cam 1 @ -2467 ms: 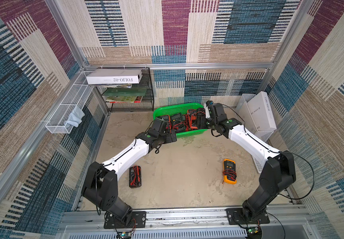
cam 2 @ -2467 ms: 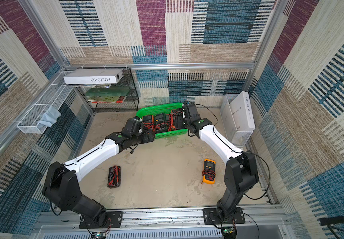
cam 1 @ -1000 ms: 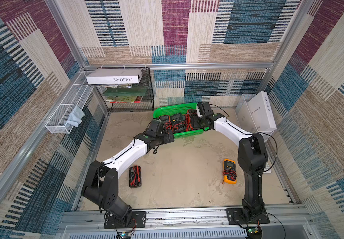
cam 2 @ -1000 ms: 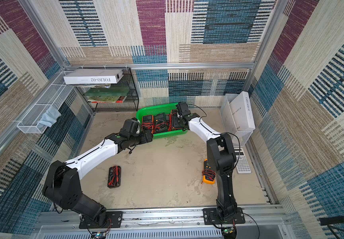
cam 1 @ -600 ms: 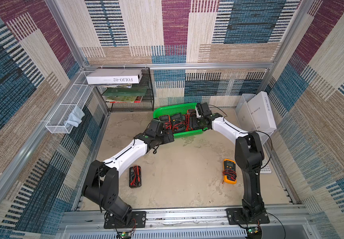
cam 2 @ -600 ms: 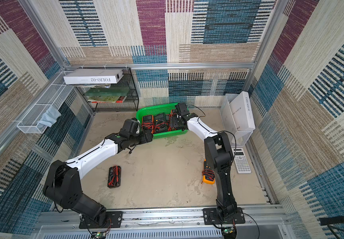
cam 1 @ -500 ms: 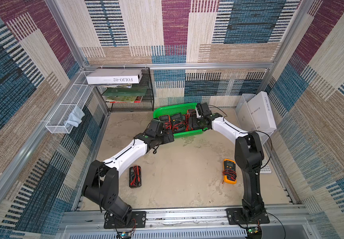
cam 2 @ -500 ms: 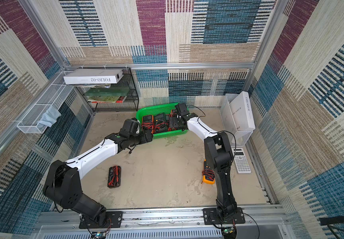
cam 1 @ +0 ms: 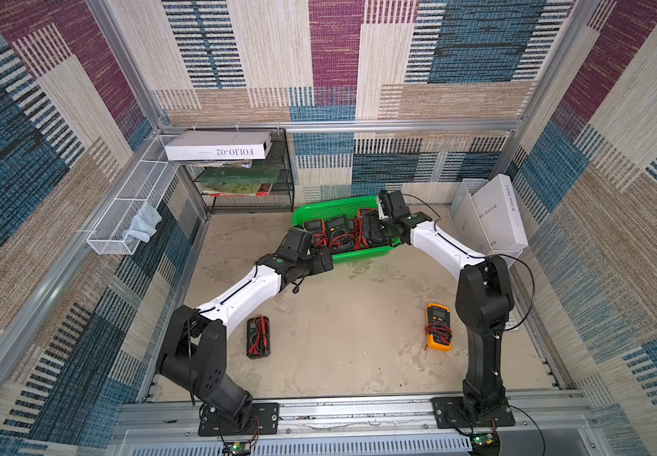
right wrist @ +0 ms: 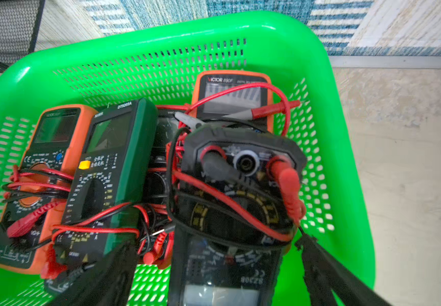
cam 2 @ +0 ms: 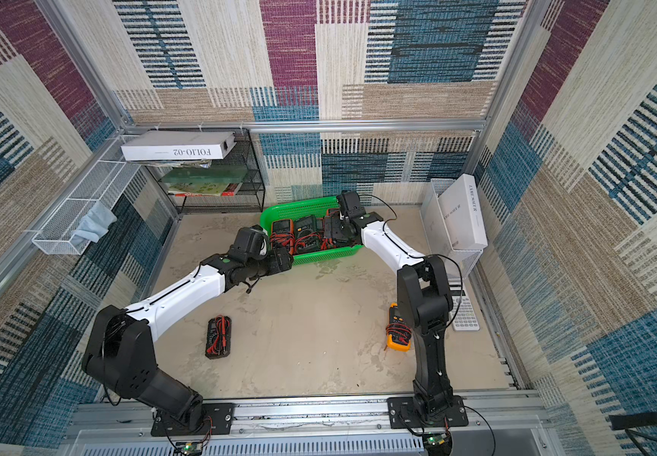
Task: Put the multimeter into the basket
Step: Place the multimeter in the basket.
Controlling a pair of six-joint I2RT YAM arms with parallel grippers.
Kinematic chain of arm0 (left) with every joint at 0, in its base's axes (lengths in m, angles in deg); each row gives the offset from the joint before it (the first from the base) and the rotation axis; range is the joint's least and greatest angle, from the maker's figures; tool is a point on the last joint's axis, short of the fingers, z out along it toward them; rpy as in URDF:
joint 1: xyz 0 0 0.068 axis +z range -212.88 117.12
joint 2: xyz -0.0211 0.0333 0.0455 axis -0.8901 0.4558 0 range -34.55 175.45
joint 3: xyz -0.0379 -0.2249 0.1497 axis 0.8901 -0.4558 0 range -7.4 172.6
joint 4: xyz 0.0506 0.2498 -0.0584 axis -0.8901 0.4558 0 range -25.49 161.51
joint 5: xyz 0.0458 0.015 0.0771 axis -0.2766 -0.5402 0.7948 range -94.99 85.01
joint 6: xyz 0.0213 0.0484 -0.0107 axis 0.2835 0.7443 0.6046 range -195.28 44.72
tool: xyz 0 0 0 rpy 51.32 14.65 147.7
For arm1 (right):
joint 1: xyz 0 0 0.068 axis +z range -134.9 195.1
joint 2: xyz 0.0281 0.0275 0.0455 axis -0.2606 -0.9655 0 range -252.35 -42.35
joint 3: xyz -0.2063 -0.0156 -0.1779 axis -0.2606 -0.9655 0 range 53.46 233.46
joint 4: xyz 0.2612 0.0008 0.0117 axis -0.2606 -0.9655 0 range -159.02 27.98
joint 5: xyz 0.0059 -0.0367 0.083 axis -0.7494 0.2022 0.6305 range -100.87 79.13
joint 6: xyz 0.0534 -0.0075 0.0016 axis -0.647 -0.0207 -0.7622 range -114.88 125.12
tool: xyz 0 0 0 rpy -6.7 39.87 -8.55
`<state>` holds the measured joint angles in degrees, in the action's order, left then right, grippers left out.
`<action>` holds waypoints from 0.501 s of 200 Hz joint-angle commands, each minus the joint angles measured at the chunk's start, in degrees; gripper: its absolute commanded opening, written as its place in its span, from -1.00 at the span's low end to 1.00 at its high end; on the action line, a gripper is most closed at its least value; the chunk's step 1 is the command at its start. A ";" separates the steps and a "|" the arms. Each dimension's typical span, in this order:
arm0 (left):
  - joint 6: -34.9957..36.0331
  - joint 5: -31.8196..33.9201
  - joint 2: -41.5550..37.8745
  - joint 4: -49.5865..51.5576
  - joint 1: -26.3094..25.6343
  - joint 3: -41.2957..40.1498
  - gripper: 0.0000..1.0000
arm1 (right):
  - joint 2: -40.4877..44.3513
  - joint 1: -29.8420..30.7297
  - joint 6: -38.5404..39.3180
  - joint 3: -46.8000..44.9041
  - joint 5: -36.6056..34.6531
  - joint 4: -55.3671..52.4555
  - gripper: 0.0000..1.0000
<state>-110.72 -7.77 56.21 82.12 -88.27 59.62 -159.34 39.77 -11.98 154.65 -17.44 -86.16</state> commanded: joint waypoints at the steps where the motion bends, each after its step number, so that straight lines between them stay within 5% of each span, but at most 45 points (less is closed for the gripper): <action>1: 0.19 -0.25 -0.91 -0.96 0.06 0.36 1.00 | 2.24 -0.06 -0.61 -1.07 -0.24 -0.15 0.99; 100: -0.14 0.62 -5.73 1.69 -0.41 -2.62 1.00 | 13.65 0.12 -2.32 -13.48 -0.81 1.98 0.99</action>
<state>-110.72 -7.75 51.80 83.10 -88.38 57.94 -147.78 39.81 -13.45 143.64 -17.70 -85.51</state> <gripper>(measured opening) 0.998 0.995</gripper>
